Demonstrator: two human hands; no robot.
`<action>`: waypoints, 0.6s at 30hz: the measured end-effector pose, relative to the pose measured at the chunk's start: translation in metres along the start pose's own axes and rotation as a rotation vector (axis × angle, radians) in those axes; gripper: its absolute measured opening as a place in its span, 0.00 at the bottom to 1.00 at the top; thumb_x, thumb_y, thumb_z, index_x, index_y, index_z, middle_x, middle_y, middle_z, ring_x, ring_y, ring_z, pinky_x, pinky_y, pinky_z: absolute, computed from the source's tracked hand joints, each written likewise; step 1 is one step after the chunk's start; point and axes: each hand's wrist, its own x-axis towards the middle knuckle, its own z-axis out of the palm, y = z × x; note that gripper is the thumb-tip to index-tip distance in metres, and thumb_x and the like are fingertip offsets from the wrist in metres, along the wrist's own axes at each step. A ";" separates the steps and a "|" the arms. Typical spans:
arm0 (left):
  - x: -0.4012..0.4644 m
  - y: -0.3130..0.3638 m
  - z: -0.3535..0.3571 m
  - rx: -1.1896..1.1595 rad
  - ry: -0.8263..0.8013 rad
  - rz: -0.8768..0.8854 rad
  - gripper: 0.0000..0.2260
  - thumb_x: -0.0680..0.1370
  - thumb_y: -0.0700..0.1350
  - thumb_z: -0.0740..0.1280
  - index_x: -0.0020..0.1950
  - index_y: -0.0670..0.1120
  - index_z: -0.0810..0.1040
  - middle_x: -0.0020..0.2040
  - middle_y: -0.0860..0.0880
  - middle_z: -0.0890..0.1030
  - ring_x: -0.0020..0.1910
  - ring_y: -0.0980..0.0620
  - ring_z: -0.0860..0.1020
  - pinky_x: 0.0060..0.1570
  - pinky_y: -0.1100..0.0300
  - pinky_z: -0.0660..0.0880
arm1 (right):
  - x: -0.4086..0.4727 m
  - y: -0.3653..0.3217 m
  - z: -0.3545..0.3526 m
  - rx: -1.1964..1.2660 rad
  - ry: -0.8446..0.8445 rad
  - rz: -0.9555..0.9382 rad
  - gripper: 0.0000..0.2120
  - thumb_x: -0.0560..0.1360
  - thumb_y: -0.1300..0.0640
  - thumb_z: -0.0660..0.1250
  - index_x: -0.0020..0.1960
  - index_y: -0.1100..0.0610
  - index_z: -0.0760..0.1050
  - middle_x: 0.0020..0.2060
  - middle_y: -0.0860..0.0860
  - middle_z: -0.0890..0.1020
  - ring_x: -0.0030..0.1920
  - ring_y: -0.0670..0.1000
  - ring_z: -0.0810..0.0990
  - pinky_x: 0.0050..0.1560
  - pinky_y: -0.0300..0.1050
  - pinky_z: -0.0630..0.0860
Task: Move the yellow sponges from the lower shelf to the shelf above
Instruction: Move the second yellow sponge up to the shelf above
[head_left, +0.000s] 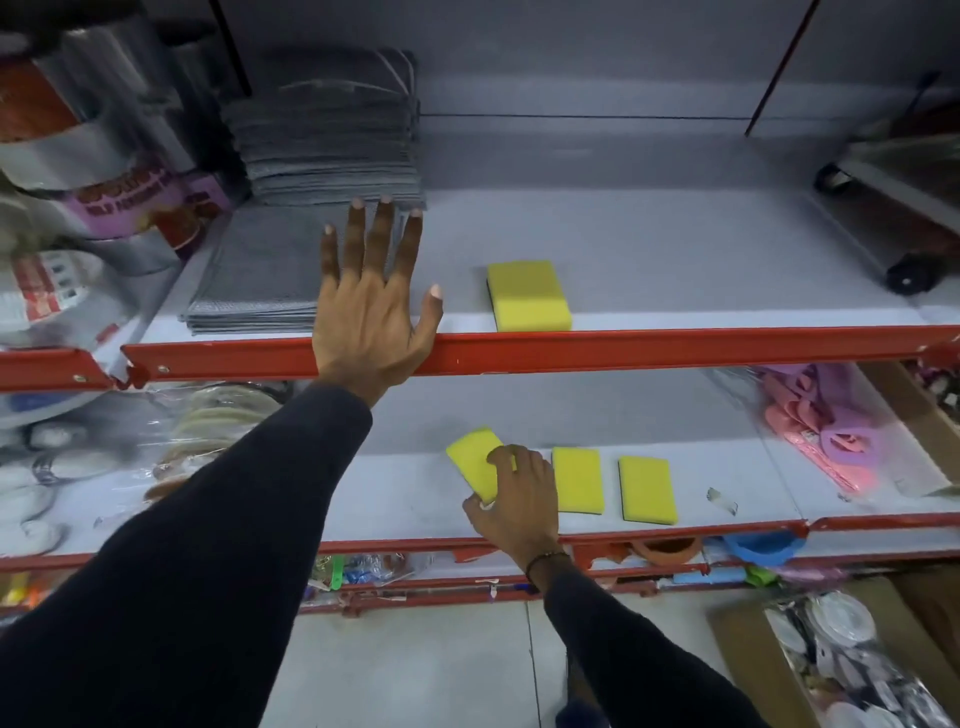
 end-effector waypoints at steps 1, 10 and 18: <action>-0.001 0.000 -0.001 -0.005 0.002 -0.002 0.35 0.82 0.62 0.45 0.87 0.48 0.45 0.88 0.42 0.45 0.86 0.39 0.43 0.83 0.36 0.43 | -0.006 -0.005 -0.015 0.082 0.097 -0.038 0.23 0.63 0.47 0.70 0.56 0.54 0.76 0.56 0.54 0.81 0.56 0.58 0.79 0.56 0.53 0.74; -0.004 0.000 0.000 -0.015 0.011 0.000 0.36 0.82 0.62 0.47 0.87 0.49 0.43 0.87 0.43 0.42 0.86 0.40 0.42 0.83 0.36 0.45 | 0.036 -0.011 -0.215 0.357 0.919 -0.153 0.20 0.67 0.51 0.73 0.54 0.62 0.76 0.53 0.60 0.80 0.55 0.62 0.77 0.58 0.54 0.72; -0.005 0.000 0.000 -0.010 0.006 -0.008 0.36 0.82 0.61 0.47 0.87 0.47 0.45 0.88 0.42 0.45 0.86 0.39 0.44 0.83 0.37 0.46 | 0.062 0.021 -0.207 0.196 0.823 0.098 0.17 0.70 0.45 0.71 0.52 0.56 0.77 0.48 0.54 0.82 0.52 0.58 0.78 0.51 0.53 0.70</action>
